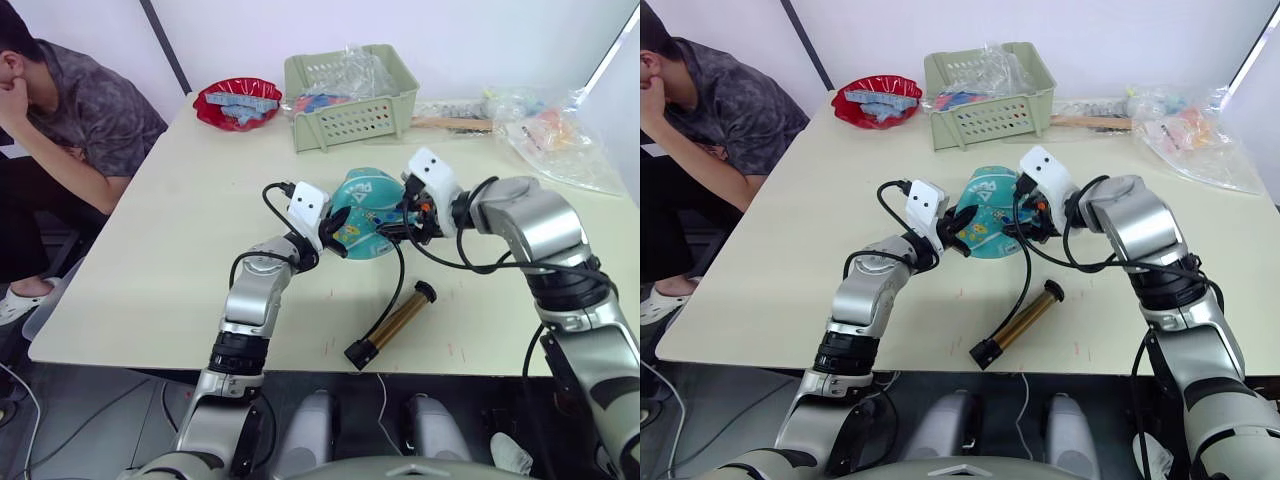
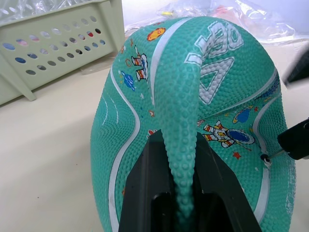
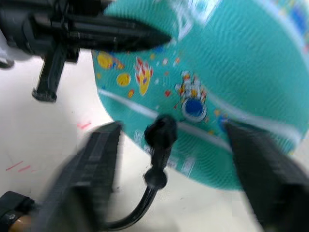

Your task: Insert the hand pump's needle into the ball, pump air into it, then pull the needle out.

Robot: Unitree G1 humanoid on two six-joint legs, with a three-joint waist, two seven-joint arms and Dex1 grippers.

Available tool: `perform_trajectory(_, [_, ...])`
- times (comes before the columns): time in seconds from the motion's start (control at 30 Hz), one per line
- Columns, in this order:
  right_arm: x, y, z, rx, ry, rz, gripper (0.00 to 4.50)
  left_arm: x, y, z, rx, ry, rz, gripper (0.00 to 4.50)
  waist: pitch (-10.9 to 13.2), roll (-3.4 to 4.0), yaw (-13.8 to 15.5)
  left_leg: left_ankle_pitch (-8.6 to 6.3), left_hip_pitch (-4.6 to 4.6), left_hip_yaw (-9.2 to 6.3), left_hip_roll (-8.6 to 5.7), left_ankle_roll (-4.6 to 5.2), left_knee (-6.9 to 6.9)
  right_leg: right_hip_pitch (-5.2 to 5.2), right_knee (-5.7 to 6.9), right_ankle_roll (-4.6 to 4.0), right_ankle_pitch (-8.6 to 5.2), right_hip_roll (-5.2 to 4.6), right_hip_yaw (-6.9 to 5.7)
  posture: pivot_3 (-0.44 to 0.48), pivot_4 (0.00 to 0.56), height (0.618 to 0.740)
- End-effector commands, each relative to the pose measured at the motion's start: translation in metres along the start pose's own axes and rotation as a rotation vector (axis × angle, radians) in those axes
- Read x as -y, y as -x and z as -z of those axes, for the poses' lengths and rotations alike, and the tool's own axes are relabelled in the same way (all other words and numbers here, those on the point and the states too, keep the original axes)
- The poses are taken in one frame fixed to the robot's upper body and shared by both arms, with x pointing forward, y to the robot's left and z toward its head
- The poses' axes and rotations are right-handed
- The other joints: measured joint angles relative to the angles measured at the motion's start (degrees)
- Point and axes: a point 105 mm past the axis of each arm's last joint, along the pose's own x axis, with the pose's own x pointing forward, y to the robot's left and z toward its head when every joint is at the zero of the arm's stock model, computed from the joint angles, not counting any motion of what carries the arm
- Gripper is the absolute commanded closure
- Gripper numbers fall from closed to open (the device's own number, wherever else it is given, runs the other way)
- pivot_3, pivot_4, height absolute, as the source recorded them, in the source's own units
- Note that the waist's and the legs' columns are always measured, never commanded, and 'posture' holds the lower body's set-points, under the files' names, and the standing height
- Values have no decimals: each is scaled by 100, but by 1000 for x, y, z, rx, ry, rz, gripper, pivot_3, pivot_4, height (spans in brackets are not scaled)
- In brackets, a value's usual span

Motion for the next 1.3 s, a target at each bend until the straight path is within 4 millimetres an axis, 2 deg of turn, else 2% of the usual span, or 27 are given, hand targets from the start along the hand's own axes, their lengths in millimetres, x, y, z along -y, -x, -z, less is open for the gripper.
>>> perform_trajectory(0.03, [-5, 7, -12, 44, 25, 23, 1265, 22, -3, 28, -98, 40, 94, 4500, 0, 0, -6, 0, 1, 0, 0, 0, 0, 0, 0, 0, 0, 0, 0, 0, 150, 740])
perform_trajectory(0.37, [-6, -3, -5, 42, -43, 71, 1265, 23, -4, 29, -99, 42, 94, 4500, 0, 0, -3, 0, 0, -8, -1, 0, 0, 2, 1, 0, 0, 0, -8, 0, 150, 740])
perform_trajectory(0.47, [-7, -5, -3, 31, -42, 78, 2087, 23, -3, 30, -100, 43, 93, 4500, 0, 0, -2, 0, 0, -8, -1, 0, 2, 3, 1, 0, 0, 0, -8, 0, 150, 740])
perform_trajectory(1.3, [-5, -17, -4, 45, -98, 85, 2087, 24, -4, 33, -105, 38, 96, 4500, -1, 1, -4, 1, 0, -8, -2, 1, 2, 4, 1, 0, 0, 0, -9, 0, 150, 740])
